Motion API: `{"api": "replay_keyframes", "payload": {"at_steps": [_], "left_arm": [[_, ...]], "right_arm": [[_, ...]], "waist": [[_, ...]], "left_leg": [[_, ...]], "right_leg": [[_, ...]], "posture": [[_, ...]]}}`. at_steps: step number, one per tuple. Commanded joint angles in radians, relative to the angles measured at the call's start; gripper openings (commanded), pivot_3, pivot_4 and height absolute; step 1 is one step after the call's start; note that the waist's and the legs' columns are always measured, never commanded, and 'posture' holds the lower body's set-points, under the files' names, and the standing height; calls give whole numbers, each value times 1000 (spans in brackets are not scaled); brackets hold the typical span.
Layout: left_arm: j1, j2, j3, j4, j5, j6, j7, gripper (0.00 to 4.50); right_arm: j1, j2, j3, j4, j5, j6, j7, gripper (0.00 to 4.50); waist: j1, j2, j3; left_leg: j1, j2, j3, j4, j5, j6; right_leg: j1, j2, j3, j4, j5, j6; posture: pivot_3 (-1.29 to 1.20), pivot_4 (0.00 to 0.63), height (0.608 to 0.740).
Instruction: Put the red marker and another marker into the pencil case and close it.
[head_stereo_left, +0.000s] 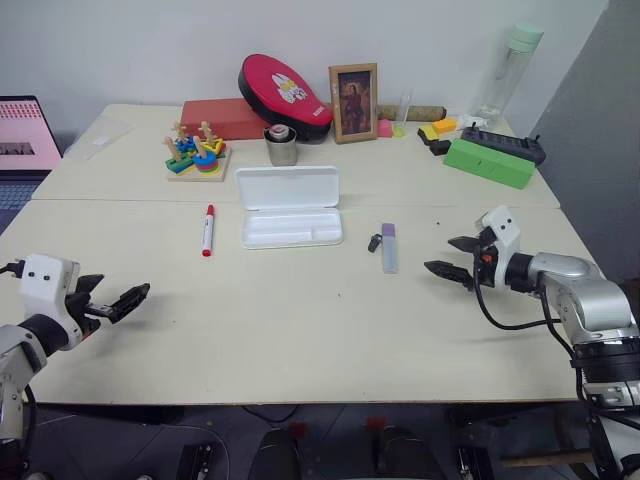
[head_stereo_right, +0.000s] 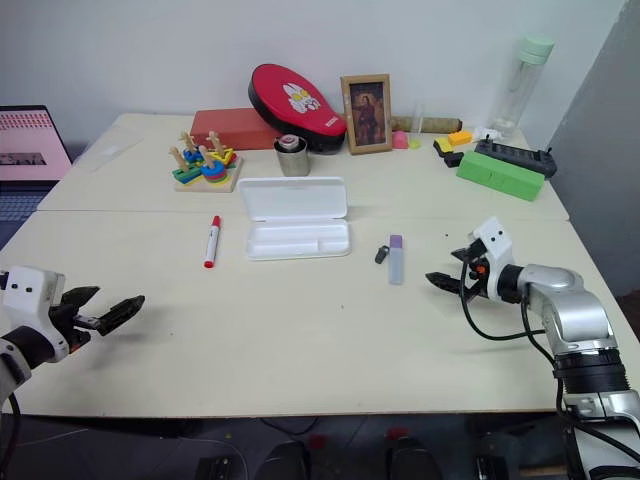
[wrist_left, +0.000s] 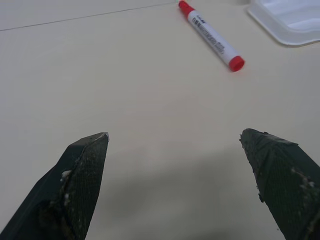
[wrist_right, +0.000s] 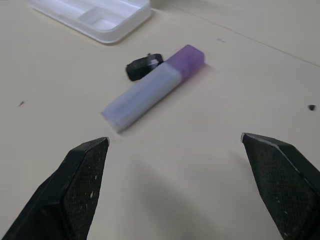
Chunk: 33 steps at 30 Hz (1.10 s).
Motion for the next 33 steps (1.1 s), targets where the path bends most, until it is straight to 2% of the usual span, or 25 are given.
{"api": "replay_keyframes", "payload": {"at_steps": [1,6,9,15,18,24,33], "left_arm": [[-42,-33,-54,-130,-48,-3,-30,4500],[-108,-105,-168,-246,-103,12,-67,4500],[-137,-121,-218,-267,-108,19,-85,4500],[-222,-180,-307,-328,-132,47,-72,4500],[-232,-209,-322,-354,-137,64,-51,4500],[-224,-235,-329,-384,-144,81,-23,4500],[-226,-256,-334,-408,-156,90,15,4500]], "right_arm": [[-147,42,77,-2,-21,-45,72,4475],[-328,177,218,106,-64,-101,186,4475],[-393,240,260,222,-104,-159,213,4475],[-585,428,292,665,-225,-380,149,4475],[-654,483,283,831,-273,-472,128,4475],[-714,555,285,1027,-352,-570,107,4475],[-744,619,258,1154,-443,-613,-24,4475]], "waist": [[0,1,1],[-3,0,0],[-2,0,0],[-1,0,0],[-6,0,0],[-9,1,0],[-16,1,0]], "left_leg": [[0,0,0,0,0,0],[1,0,0,1,0,0],[0,0,0,1,0,0],[-1,0,0,1,0,0],[0,0,-1,1,0,0],[0,0,-1,1,0,0],[0,0,-1,1,0,0]], "right_leg": [[0,0,0,0,0,0],[1,0,0,1,1,1],[1,0,0,1,1,1],[0,0,-1,1,1,0],[1,0,-1,2,1,0],[0,0,-1,2,1,0],[1,0,-1,3,1,0]], "posture": [[0,150,740],[0,150,740],[0,150,740],[0,150,740],[0,150,740],[0,150,740],[0,150,740]]}}
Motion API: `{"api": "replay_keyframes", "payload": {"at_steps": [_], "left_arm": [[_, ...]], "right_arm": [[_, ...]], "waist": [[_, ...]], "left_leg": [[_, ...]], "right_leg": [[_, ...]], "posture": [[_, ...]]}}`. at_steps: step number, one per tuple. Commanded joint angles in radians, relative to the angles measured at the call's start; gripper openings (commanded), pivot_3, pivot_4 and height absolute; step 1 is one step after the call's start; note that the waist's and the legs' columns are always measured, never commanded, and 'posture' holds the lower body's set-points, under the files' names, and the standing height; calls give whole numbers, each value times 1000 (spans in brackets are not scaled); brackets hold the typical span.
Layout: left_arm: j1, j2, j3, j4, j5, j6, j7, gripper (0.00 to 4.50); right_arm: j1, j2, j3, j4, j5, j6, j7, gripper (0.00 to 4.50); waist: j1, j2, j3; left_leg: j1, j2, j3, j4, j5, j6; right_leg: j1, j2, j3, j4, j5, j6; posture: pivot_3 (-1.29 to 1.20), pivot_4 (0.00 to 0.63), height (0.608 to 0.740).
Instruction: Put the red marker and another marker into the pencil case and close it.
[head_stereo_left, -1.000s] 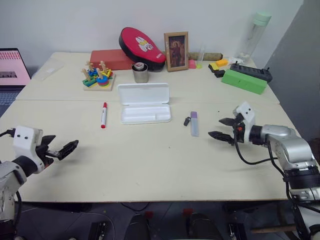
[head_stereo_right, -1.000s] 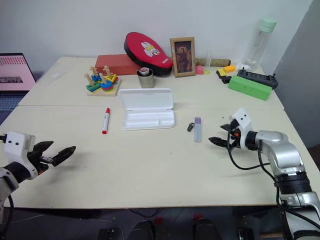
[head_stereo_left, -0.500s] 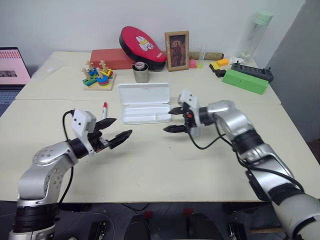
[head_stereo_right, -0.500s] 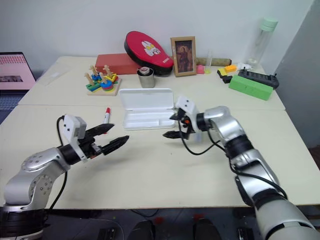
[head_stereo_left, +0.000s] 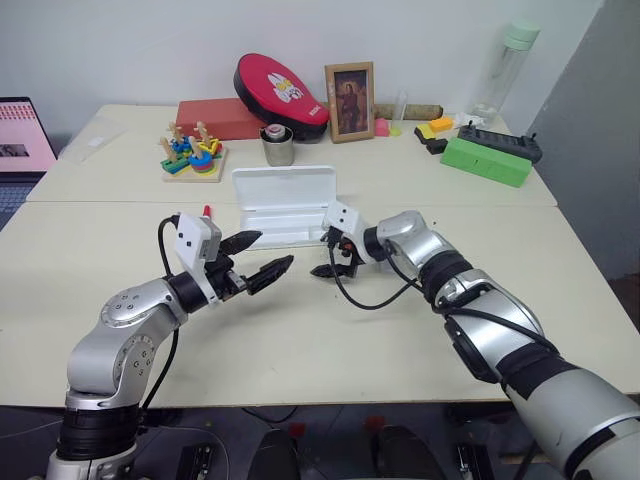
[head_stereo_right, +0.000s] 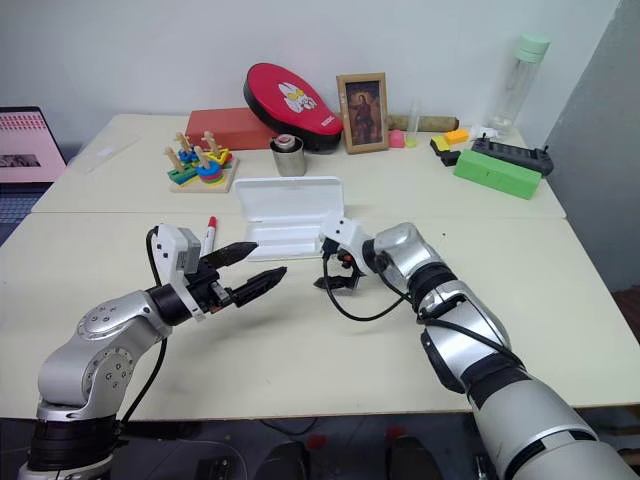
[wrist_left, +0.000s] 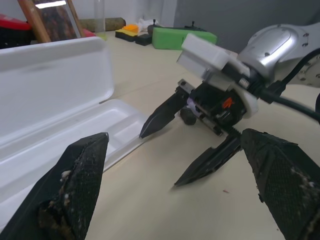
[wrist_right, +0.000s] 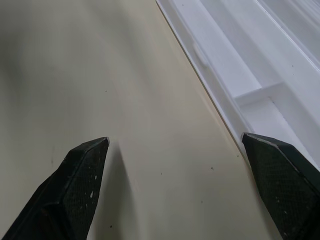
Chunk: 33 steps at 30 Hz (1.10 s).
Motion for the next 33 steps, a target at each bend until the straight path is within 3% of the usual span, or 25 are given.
{"api": "replay_keyframes", "payload": {"at_steps": [1,6,18,33], "left_arm": [[-5,-6,2,-45,-13,-2,15,4500],[2,-13,-3,-56,-19,-2,25,4500],[-7,-28,-10,-42,-9,-17,32,4500],[-19,-35,-20,-38,-7,-19,57,4500]], "right_arm": [[-54,11,-44,14,-12,-24,-31,4475],[-87,10,-121,-7,43,-23,83,4475],[-66,42,-102,46,-73,-15,-118,4475],[-56,55,-81,55,-154,31,-106,4475]], "waist": [[-1,0,0],[-3,0,0],[-7,0,0],[-6,0,-1]], "left_leg": [[0,0,0,0,0,0],[0,0,0,0,0,0],[0,0,0,0,0,0],[1,0,-1,0,0,0]], "right_leg": [[0,0,0,0,0,0],[0,0,0,0,0,0],[0,0,0,0,0,0],[1,0,0,1,0,0]], "posture": [[0,150,740],[0,150,740],[0,150,740],[0,150,740]]}}
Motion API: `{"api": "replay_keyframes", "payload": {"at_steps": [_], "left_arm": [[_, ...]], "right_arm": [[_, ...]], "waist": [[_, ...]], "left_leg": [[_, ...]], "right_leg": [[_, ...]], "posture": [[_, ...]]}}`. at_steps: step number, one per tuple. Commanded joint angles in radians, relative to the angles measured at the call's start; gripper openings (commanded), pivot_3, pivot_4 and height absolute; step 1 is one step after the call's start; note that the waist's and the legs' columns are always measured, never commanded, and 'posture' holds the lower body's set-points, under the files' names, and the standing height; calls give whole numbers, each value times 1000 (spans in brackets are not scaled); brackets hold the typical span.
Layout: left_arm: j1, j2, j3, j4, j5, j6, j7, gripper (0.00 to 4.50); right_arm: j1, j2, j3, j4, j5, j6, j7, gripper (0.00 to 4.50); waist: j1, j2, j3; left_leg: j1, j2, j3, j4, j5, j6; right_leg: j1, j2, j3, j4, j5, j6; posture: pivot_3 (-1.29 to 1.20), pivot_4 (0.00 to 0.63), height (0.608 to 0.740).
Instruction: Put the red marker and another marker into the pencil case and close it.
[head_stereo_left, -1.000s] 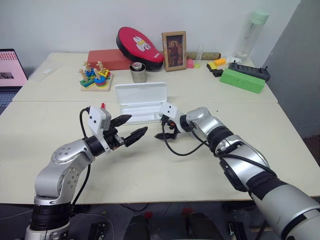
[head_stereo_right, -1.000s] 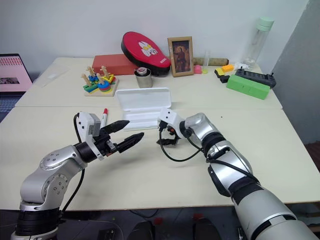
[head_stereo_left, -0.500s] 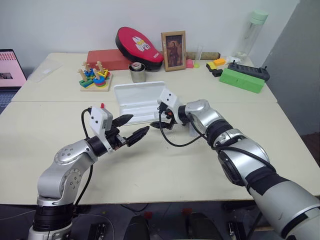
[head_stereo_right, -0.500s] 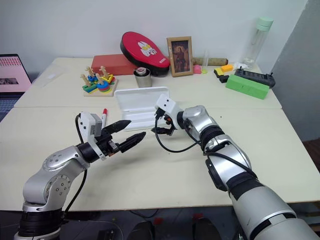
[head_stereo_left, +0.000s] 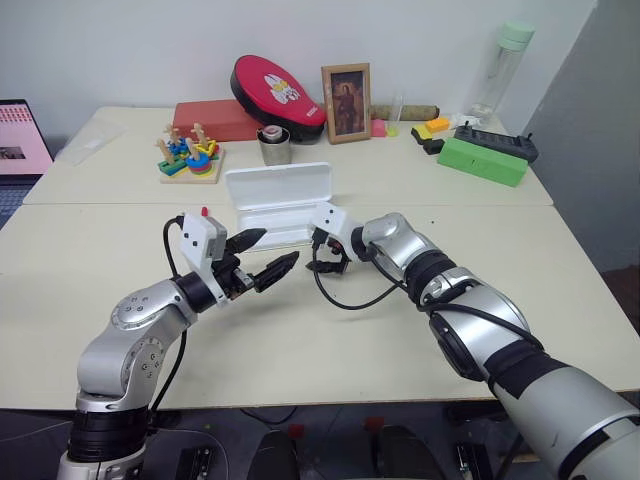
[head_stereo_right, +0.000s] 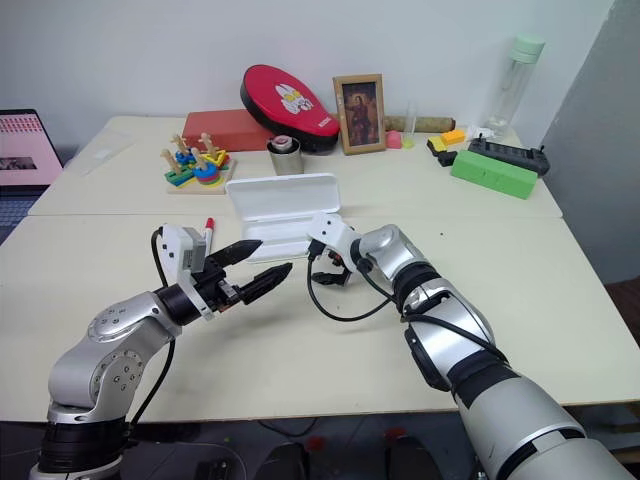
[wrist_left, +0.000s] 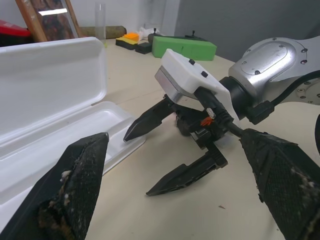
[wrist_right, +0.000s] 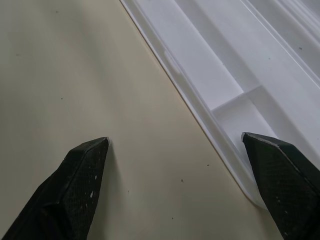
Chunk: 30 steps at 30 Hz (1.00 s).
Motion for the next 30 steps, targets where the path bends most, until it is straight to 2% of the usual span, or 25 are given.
{"api": "replay_keyframes", "payload": {"at_steps": [1,3,4,6,12,15,21,22,30], "left_arm": [[-20,-8,6,-23,-2,-15,10,4500],[-22,-8,5,-23,-2,-16,12,4500],[-24,-8,4,-22,-1,-16,13,4500],[-27,-7,4,-20,0,-18,14,4500],[-37,-7,3,-17,2,-22,20,4500],[-40,-8,5,-19,2,-22,23,4500],[-39,-9,4,-28,0,-19,29,4500],[-39,-9,5,-30,-1,-18,29,4500],[-37,3,25,-31,-6,-13,27,4500]], "right_arm": [[-16,-3,-6,0,-5,14,27,4475],[-20,-4,-7,-2,-7,12,28,4475],[-22,-4,-9,-2,-6,12,28,4116],[-26,-4,-14,-3,-4,12,22,3784],[-35,-3,-21,0,-8,4,-35,2324],[-39,-3,-20,2,-13,2,-66,1782],[-40,-3,-12,5,-21,-5,-69,434],[-38,-3,-9,5,-24,-6,-65,104],[-35,-4,-5,6,-41,-6,-31,45]], "waist": [[0,0,0],[0,0,0],[0,0,0],[-1,0,0],[-1,0,0],[-1,0,0],[-2,0,0],[-2,0,0],[-2,0,0]], "left_leg": [[0,0,0,0,0,0],[0,0,0,0,0,0],[0,0,0,0,0,0],[0,0,0,0,0,0],[0,0,0,0,0,0],[0,0,0,0,0,0],[0,0,0,0,0,0],[0,0,0,0,0,0],[0,0,0,0,0,0]], "right_leg": [[0,0,0,0,0,0],[0,0,0,0,0,0],[0,0,0,0,0,0],[0,0,0,0,0,0],[0,0,0,0,0,0],[0,0,0,0,0,0],[0,0,0,-1,0,0],[0,0,0,-1,0,0],[0,0,0,0,0,0]], "posture": [[0,150,740],[0,150,740],[0,150,740],[0,150,740],[0,150,740],[0,150,740],[0,150,740],[0,150,740],[0,150,740]]}}
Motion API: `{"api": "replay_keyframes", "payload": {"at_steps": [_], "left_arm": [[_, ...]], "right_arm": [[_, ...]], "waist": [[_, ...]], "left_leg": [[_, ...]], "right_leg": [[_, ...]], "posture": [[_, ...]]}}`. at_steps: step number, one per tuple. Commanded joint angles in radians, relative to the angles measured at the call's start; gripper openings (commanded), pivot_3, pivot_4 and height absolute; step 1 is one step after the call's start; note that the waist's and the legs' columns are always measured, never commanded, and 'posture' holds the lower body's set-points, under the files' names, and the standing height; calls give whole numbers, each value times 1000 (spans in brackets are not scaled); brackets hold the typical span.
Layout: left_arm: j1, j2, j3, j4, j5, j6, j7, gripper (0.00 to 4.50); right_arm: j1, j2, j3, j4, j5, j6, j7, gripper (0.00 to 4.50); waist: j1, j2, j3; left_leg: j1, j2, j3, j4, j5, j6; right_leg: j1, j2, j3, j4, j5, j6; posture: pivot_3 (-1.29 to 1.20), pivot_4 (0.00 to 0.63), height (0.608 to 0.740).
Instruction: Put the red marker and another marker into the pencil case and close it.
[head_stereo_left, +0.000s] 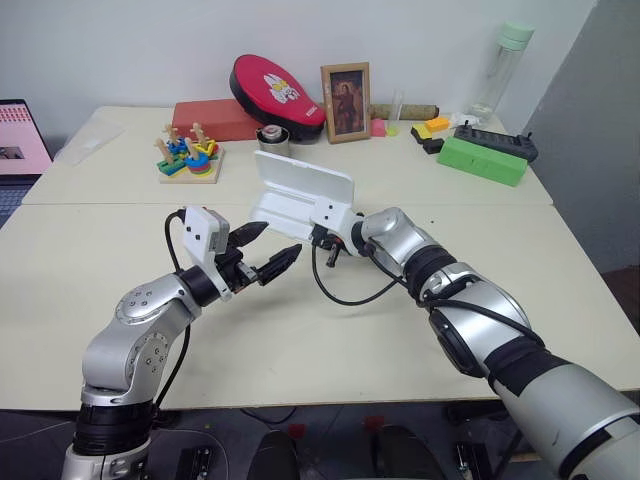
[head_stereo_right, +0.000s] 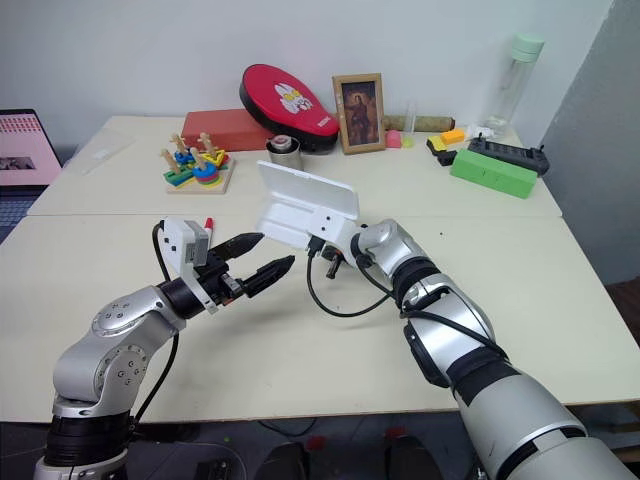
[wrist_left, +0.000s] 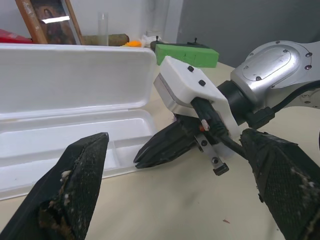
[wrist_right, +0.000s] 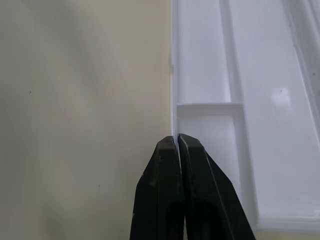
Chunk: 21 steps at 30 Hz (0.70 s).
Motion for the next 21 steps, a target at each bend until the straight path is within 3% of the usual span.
{"api": "replay_keyframes", "payload": {"at_steps": [1,8,13,15,21], "left_arm": [[-9,12,24,-33,-7,-10,3,4500],[19,36,56,-53,-14,2,6,4500],[142,95,168,-101,-63,26,-26,4500],[200,122,209,-114,-73,31,-42,4500],[376,199,351,-154,-114,51,-106,4500]], "right_arm": [[-11,-3,-5,1,-2,-6,17,45],[-43,-11,-21,-23,19,-24,84,45],[-33,-45,-18,-116,53,-47,289,45],[3,-63,-8,-190,70,-40,379,45],[291,-156,87,-742,109,139,572,45]], "waist": [[0,0,0],[-2,0,0],[-7,1,1],[-8,2,1],[0,3,2]], "left_leg": [[0,0,0,0,0,0],[0,0,0,0,0,0],[-1,0,0,-1,0,0],[-1,0,0,-1,0,0],[-1,0,0,-2,0,0]], "right_leg": [[0,0,0,0,0,0],[0,0,0,0,0,0],[-1,0,0,-1,0,0],[-1,0,0,-1,0,0],[-1,0,0,-2,0,0]], "posture": [[0,150,740],[0,150,740],[0,150,740],[0,150,740],[0,150,740]]}}
